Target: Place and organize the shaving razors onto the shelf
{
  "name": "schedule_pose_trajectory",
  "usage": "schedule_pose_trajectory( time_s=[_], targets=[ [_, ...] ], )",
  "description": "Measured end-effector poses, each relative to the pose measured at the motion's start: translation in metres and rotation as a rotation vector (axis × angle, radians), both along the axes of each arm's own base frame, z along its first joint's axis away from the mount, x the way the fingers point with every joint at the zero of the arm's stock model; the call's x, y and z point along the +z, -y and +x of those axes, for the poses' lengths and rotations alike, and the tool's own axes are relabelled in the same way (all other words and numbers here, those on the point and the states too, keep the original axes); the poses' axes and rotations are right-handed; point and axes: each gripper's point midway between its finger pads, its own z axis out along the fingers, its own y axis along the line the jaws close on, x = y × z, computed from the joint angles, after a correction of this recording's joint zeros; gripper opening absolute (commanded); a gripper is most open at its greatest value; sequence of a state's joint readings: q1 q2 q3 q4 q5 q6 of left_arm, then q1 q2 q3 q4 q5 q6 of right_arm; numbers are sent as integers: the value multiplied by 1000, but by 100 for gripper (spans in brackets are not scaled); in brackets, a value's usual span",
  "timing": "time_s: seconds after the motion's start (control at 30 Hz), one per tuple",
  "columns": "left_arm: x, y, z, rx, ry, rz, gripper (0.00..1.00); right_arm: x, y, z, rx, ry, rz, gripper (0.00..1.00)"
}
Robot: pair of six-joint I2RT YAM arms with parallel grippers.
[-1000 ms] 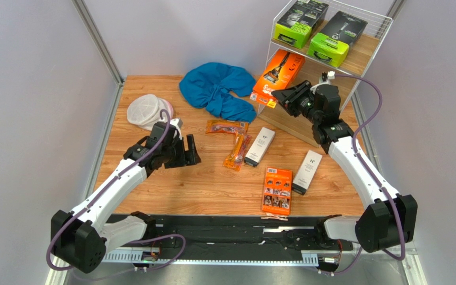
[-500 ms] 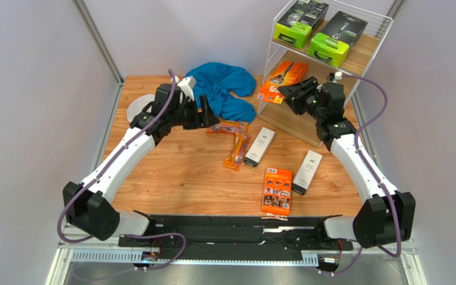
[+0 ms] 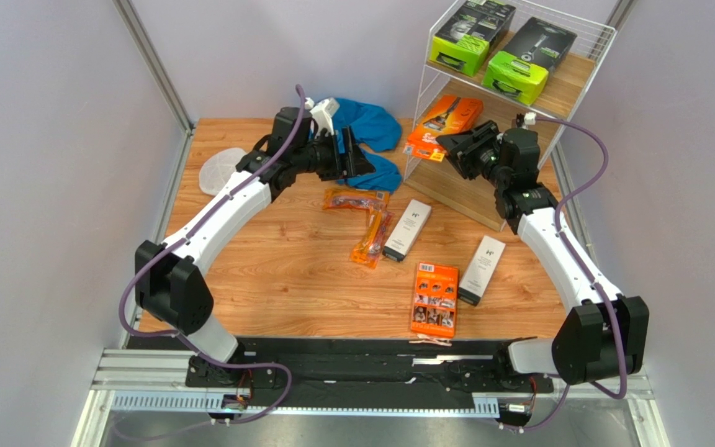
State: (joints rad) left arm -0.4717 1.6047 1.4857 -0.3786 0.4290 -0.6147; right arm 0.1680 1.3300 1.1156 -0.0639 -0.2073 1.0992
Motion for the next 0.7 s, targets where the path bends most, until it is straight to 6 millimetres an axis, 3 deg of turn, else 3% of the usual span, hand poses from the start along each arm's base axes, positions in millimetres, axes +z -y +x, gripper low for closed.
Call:
schedule_pose_trajectory(
  time_s=[0.1, 0.2, 0.47, 0.7],
  targets=[
    [8, 10, 1, -16, 8, -48, 74, 0, 0, 0, -1, -1, 2, 45],
    [19, 24, 7, -35, 22, -127, 65, -2, 1, 1, -4, -4, 2, 45],
    [37, 90, 42, -136, 29, -238, 31, 0, 1, 5, -8, 12, 4, 46],
    [25, 126, 43, -202, -5, -262, 29, -1, 3, 9, -13, 17, 5, 47]
  ],
)
